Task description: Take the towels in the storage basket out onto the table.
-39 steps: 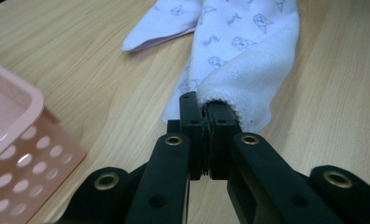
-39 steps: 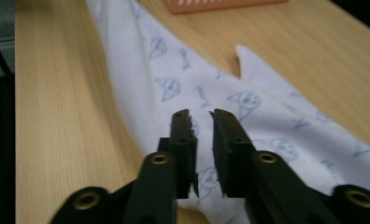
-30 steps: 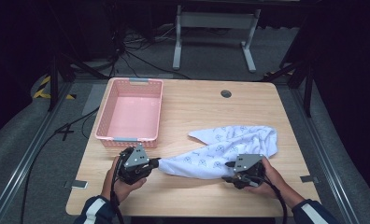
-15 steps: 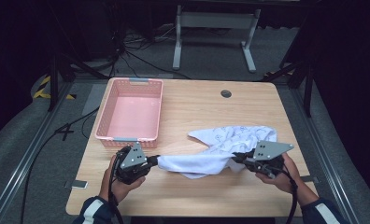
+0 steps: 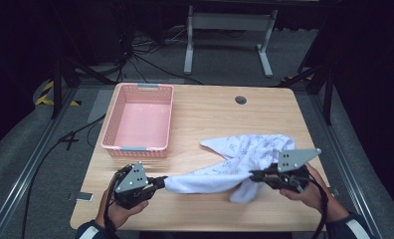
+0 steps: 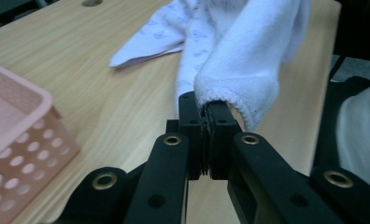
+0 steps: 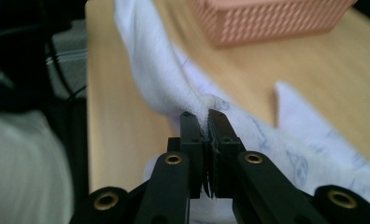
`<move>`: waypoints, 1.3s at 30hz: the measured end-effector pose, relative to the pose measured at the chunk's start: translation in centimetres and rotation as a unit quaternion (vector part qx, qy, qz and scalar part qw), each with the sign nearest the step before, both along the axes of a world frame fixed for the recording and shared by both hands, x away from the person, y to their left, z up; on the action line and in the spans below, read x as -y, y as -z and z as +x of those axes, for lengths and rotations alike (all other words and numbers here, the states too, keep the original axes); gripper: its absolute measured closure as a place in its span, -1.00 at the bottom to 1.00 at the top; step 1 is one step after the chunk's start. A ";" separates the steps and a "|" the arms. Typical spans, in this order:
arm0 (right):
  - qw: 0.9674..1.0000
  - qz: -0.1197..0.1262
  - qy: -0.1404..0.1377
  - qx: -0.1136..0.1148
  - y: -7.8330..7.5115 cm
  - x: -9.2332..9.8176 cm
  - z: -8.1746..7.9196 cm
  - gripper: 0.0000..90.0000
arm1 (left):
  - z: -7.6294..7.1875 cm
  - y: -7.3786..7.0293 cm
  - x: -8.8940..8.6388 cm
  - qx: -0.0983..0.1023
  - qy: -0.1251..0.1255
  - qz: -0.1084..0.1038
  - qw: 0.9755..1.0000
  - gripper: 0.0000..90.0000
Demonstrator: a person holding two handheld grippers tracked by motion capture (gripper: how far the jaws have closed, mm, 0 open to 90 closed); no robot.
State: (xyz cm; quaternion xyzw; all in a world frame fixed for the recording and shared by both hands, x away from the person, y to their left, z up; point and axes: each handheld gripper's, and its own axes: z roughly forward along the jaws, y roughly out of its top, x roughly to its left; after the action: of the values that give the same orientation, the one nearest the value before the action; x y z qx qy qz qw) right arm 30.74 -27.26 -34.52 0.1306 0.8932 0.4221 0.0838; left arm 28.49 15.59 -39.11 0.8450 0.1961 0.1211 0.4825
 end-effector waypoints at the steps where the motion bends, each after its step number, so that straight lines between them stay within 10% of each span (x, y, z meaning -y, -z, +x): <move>1: 1.000 -0.006 -0.006 -0.014 0.5 0.4 -0.9 0.93 | -0.5 0.0 0.1 -0.002 0.004 -0.003 1.000 0.92; 9: 0.997 -0.020 -0.027 -0.073 3.8 3.2 -5.9 0.54 | -2.1 0.2 0.9 -0.027 0.027 -0.022 0.999 0.41; 14: 0.999 -0.010 0.047 -0.014 3.2 4.3 -4.9 0.17 | 0.9 1.1 4.5 -0.050 0.035 0.007 0.998 0.13; 19: 0.989 -0.036 0.139 0.047 3.8 5.0 -0.7 0.33 | 4.9 2.8 9.7 -0.068 0.051 0.033 0.996 0.16; 24: 0.979 -0.052 0.196 0.012 6.1 6.6 3.2 0.31 | 9.5 3.4 14.9 -0.078 0.064 0.042 0.994 0.23; 30: 0.978 -0.075 0.185 -0.062 8.9 8.5 2.7 0.27 | 12.8 5.5 20.7 -0.092 0.058 0.090 0.990 0.14; 39: 0.979 -0.084 0.166 -0.089 8.9 9.4 0.2 0.26 | 12.7 6.8 21.6 -0.095 0.071 0.130 0.984 0.77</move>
State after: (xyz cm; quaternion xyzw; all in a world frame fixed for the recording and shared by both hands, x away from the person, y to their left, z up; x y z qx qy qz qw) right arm 30.94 -36.66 -43.39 0.3063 0.8951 0.3128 0.0840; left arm 41.21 -6.04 -45.89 0.9200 0.1629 0.0303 0.3552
